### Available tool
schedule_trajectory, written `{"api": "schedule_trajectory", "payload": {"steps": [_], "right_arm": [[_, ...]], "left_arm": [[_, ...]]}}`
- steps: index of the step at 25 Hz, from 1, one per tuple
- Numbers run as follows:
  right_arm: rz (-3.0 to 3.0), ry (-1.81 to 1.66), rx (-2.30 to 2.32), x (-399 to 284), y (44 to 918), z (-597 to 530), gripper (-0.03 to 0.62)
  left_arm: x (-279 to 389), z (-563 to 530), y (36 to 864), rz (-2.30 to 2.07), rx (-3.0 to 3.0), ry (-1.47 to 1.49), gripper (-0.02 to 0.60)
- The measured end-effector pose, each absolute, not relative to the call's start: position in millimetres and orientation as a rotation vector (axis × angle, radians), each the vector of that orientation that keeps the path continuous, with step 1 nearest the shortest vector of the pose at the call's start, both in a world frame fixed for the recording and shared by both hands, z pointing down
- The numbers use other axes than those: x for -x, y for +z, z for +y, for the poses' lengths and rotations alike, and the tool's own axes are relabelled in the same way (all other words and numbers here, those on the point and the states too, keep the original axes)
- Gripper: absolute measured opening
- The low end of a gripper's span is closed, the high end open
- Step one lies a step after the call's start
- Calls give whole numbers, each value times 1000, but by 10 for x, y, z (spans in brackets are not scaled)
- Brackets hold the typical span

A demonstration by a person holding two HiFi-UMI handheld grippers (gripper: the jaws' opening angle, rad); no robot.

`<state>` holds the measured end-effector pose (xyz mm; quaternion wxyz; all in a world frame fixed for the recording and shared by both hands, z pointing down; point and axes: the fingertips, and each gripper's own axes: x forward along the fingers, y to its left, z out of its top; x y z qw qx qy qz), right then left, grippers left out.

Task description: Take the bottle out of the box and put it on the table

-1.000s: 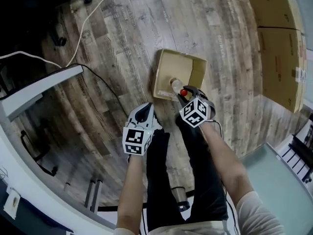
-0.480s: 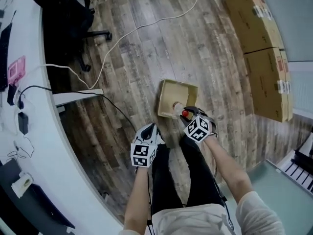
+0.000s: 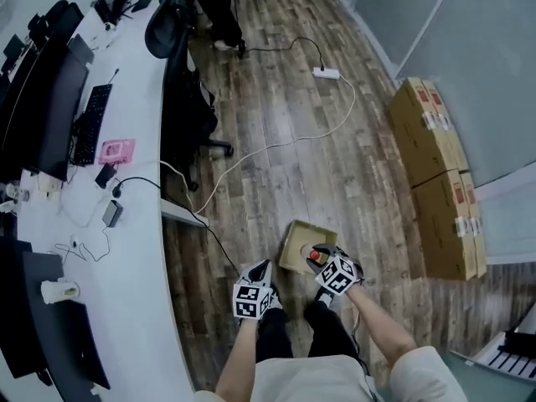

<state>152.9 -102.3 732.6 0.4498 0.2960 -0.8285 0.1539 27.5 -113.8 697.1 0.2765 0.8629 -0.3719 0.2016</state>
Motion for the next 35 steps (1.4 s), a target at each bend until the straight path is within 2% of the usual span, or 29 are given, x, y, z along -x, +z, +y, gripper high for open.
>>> {"api": "schedule_trajectory", "payload": {"steps": [8,13,22,29,35], "right_arm": [[-2151,269,-696,-1060,6214,-1166,181],[-2239,147,-561,-430,5620,-1292,181],[-2405,21,-360,961,4934,-1333,181],[-2533,-10,-125,2312,4436,-1101,181],[-2567,-75,60,3389,4246,-965,181]], "left_arm": [[146,-992,6091,-1116,-2185,456,14],[683,-1070,5633,-1225,-2206,410,14],[1928,-977,5313,-1443,-2188,330,14],[3033,-575,5186,-1637,-2056,254,14],[3729,-364,5155,-1772,-1965,220,14]]}}
